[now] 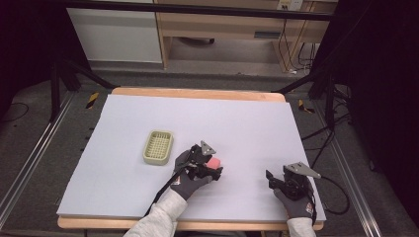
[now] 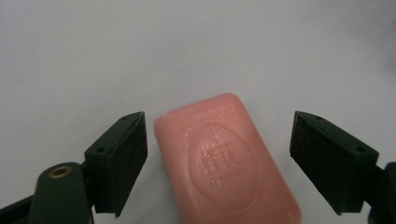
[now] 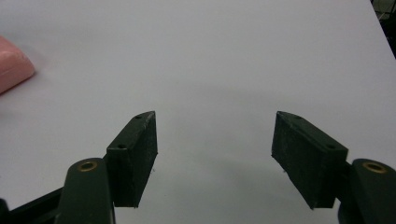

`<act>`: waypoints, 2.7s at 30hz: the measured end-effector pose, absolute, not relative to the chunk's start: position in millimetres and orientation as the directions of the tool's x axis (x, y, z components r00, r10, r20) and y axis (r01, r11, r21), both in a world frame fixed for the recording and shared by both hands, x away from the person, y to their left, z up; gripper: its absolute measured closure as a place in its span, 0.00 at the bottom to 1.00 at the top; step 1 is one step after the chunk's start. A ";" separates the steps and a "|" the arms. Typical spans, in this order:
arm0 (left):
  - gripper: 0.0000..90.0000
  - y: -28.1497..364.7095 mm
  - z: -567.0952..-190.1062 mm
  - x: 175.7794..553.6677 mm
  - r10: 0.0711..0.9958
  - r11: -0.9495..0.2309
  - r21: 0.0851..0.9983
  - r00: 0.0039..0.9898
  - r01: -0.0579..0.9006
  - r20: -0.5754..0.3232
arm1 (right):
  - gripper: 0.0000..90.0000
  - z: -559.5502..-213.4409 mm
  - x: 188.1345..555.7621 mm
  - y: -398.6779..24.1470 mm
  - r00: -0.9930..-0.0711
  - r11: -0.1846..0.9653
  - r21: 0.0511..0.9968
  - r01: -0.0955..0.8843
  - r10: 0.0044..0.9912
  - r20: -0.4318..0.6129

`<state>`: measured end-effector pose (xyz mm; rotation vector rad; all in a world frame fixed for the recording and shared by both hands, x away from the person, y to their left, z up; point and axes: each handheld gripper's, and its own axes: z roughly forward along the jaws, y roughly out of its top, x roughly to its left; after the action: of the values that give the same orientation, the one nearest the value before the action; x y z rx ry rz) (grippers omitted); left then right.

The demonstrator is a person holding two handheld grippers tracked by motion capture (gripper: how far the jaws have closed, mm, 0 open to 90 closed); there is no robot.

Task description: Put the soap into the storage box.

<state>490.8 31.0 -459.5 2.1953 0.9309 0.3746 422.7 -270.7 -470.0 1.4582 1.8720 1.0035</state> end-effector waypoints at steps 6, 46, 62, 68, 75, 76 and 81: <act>0.23 32.2 -464.6 492.1 0.721 -0.486 0.698 0.692 0.526 -0.019 | 0.35 -470.1 422.6 -270.6 -0.254 0.129 0.823 0.553 0.967 0.020; 0.41 28.6 -471.8 490.7 0.720 -0.516 0.661 0.694 0.545 -0.011 | 0.37 -470.7 422.7 -270.2 -0.257 0.129 0.820 0.558 0.966 0.023; 0.41 34.7 -462.6 487.2 0.690 -0.538 0.663 0.724 0.520 -0.008 | 0.37 -471.0 422.9 -271.0 -0.257 0.135 0.822 0.553 0.966 0.015; 0.41 39.7 -455.0 484.5 0.680 -0.542 0.667 0.733 0.510 -0.008 | 0.37 -470.7 422.7 -270.9 -0.257 0.132 0.822 0.555 0.966 0.018; 0.41 49.2 -445.1 481.3 0.679 -0.535 0.678 0.734 0.504 -0.011 | 0.37 -470.7 422.9 -271.3 -0.254 0.131 0.824 0.551 0.967 0.017; 0.41 49.2 -445.1 481.3 0.679 -0.535 0.678 0.734 0.504 -0.011 | 0.37 -470.6 422.8 -271.2 -0.255 0.130 0.823 0.552 0.967 0.018; 0.41 58.4 -438.0 480.1 0.683 -0.522 0.686 0.730 0.507 -0.019 | 0.37 -470.1 422.6 -270.9 -0.253 0.129 0.824 0.551 0.967 0.018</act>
<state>480.1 58.4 -438.0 2.2396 0.8941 0.3302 422.6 -270.9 -470.1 1.4594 1.8732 1.0023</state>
